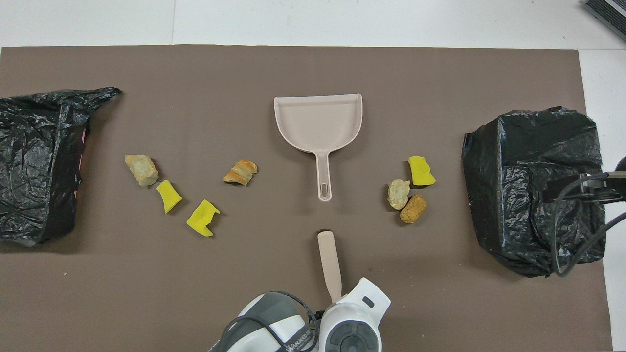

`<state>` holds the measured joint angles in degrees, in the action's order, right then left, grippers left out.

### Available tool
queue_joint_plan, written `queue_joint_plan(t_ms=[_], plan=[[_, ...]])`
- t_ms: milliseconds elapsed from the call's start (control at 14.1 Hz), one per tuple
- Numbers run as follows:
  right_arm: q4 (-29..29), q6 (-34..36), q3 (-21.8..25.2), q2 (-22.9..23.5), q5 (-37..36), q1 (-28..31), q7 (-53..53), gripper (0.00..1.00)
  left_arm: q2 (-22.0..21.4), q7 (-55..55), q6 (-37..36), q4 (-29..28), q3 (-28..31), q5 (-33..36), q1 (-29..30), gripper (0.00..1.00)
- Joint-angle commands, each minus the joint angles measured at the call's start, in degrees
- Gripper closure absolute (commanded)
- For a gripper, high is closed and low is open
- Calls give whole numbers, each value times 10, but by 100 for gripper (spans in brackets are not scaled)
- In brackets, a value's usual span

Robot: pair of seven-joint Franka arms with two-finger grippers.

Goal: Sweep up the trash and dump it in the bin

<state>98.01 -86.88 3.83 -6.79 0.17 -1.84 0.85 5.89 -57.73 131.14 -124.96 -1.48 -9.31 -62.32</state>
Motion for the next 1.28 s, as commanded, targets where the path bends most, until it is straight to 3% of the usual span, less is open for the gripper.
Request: queue_joint_plan(t_ms=[0,71,284,355,638,851,1206], plan=[[20,-12,-2,-16,-1,4,-17,0,14,-20,22,-1,11,-11,-14,0],[22,-12,-2,-16,-1,4,-17,0,13,-26,21,-1,11,-12,-13,0],[24,-12,-2,-17,-1,4,-17,0,3,-30,-3,2,13,-12,-5,20],[24,-12,-2,-17,-1,4,-17,0,-2,-31,-11,4,13,-12,-3,32],[24,-12,-2,-17,-1,4,-17,0,-4,-33,-27,3,13,-13,4,100],[24,-14,-2,-16,-2,4,-16,0,-18,-33,-64,6,18,-13,26,100],[9,-22,-18,-2,-5,-2,-9,0,-48,-26,-163,37,21,28,126,100]])
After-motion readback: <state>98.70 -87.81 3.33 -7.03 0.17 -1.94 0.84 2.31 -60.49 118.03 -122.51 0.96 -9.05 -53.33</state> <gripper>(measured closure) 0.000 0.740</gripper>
